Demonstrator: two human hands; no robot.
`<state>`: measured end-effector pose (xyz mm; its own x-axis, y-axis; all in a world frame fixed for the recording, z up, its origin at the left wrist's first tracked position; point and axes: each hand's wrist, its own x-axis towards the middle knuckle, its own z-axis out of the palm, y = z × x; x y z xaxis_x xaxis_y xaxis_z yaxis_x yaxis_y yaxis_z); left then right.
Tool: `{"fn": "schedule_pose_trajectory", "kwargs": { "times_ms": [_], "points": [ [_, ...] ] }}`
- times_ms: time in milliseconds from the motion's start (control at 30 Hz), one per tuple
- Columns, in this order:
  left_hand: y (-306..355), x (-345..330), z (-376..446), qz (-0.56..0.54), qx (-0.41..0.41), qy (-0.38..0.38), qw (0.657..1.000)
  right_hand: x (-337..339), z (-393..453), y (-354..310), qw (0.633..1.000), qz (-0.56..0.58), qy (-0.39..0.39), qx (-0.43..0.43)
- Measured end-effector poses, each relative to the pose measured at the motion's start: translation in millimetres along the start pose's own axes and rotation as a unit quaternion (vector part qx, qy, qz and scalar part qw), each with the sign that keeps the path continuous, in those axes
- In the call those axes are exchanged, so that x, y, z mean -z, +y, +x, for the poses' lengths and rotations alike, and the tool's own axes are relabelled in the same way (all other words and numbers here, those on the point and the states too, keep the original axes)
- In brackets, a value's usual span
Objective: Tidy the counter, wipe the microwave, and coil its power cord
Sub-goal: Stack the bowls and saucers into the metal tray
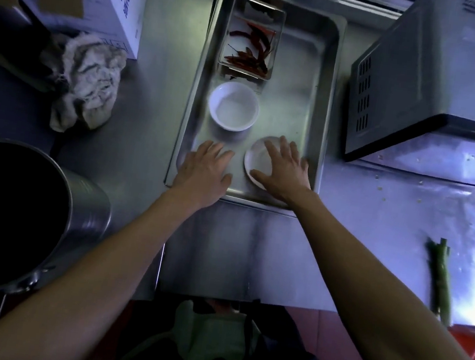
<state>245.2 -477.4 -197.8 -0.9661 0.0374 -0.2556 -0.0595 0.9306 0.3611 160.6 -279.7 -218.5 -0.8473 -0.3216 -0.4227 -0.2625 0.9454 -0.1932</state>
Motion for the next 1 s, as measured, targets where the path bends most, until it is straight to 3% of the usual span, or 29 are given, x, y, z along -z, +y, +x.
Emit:
{"fn": "schedule_pose_trajectory", "kwargs": {
  "times_ms": [367,800,1000],
  "points": [
    [92,2,-1,0.058,-0.08,-0.008,0.995,39,-121,61,0.987,0.104,0.119,0.015],
    [300,-76,-89,0.149,-0.218,-0.062,0.962,-14,-346,225,0.963,0.179,0.146,-0.14],
    [414,-116,-125,0.176,-0.327,-0.063,0.926,-29,-458,290,0.936,0.162,0.202,-0.238]
  ]
}}
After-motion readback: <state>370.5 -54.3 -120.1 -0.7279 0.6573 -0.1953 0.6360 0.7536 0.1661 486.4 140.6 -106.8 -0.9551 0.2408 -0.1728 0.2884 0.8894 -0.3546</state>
